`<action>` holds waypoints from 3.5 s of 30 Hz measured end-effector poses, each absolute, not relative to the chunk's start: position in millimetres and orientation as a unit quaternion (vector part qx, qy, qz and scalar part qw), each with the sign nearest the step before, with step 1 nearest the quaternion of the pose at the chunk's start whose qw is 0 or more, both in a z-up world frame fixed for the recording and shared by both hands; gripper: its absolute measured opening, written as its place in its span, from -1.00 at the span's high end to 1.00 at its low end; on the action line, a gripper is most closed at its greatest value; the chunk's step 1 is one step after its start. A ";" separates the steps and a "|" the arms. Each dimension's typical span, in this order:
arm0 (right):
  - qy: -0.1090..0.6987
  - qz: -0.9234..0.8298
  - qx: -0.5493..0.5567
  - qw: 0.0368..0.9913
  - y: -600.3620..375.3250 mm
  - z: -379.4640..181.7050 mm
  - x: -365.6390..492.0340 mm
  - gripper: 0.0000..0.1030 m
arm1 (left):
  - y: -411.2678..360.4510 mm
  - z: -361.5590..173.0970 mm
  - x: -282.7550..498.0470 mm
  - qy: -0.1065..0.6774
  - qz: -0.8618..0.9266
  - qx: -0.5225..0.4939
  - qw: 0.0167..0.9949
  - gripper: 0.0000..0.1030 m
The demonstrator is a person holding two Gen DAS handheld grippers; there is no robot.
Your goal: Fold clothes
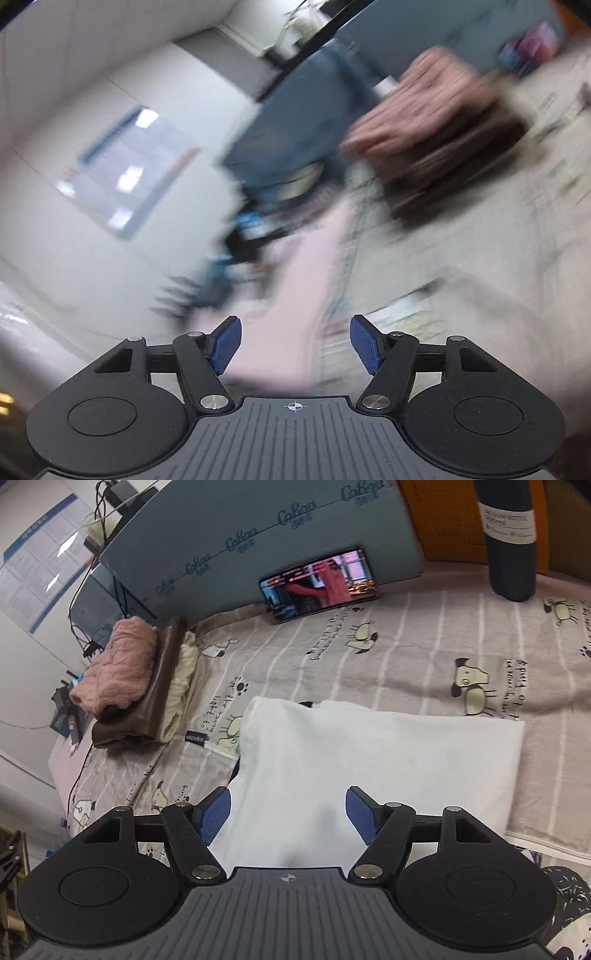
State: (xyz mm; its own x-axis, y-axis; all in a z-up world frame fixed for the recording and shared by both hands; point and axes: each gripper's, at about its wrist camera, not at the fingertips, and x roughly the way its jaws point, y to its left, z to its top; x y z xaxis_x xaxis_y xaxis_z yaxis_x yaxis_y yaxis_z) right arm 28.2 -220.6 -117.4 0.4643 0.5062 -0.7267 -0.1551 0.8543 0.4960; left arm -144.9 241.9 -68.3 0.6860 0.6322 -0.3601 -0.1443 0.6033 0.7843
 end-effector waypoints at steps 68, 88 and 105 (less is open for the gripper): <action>0.231 0.079 0.164 0.956 -424.3 -46.4 -8.5 0.82 | -126.0 -85.6 -7.9 0.292 -0.267 -0.055 0.917 0.67; 0.340 -0.158 0.133 0.918 -624.0 -113.1 32.9 0.82 | -336.0 -152.4 39.4 0.352 -0.402 -0.031 0.845 0.66; 0.243 -0.204 0.312 0.896 -641.2 -122.1 -31.6 -0.37 | -306.8 -163.7 48.9 0.421 -0.390 -0.081 0.815 -0.25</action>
